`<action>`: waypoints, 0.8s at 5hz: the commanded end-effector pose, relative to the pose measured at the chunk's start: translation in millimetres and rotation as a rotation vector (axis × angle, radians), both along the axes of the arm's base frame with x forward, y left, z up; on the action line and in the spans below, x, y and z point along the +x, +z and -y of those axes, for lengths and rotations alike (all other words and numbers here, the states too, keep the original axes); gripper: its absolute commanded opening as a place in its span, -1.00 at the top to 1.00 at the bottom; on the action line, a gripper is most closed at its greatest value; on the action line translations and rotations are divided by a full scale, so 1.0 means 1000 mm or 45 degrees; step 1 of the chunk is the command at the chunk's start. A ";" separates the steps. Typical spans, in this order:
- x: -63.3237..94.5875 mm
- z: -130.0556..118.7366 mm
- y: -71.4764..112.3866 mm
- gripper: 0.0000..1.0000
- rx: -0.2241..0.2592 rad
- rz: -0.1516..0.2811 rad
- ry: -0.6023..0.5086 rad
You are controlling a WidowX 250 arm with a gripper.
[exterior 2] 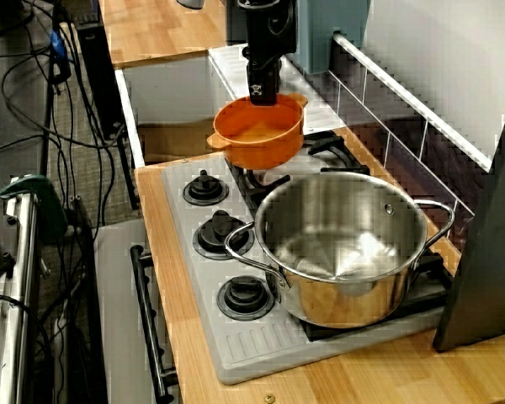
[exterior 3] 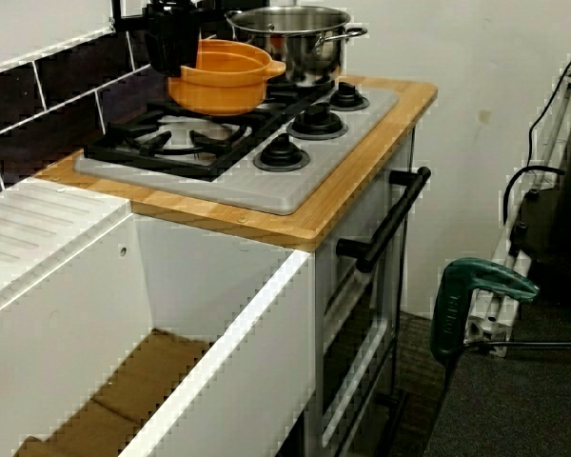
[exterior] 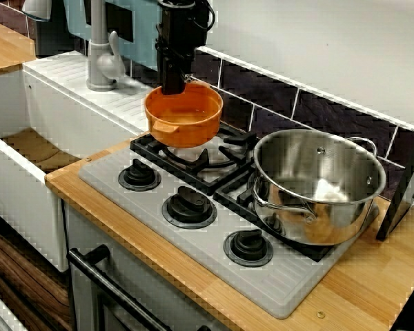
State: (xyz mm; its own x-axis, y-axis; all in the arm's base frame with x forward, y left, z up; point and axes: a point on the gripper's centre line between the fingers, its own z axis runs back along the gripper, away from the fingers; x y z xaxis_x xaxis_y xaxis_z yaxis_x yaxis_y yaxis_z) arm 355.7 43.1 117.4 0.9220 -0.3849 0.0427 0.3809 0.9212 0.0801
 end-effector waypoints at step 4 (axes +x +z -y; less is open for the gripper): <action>-0.006 0.001 0.043 1.00 -0.030 0.301 -0.021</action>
State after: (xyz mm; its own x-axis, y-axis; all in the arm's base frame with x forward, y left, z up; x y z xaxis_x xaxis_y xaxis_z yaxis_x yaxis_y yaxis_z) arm 347.8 44.1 135.9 0.8963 -0.3939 0.2038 0.3790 0.9189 0.1093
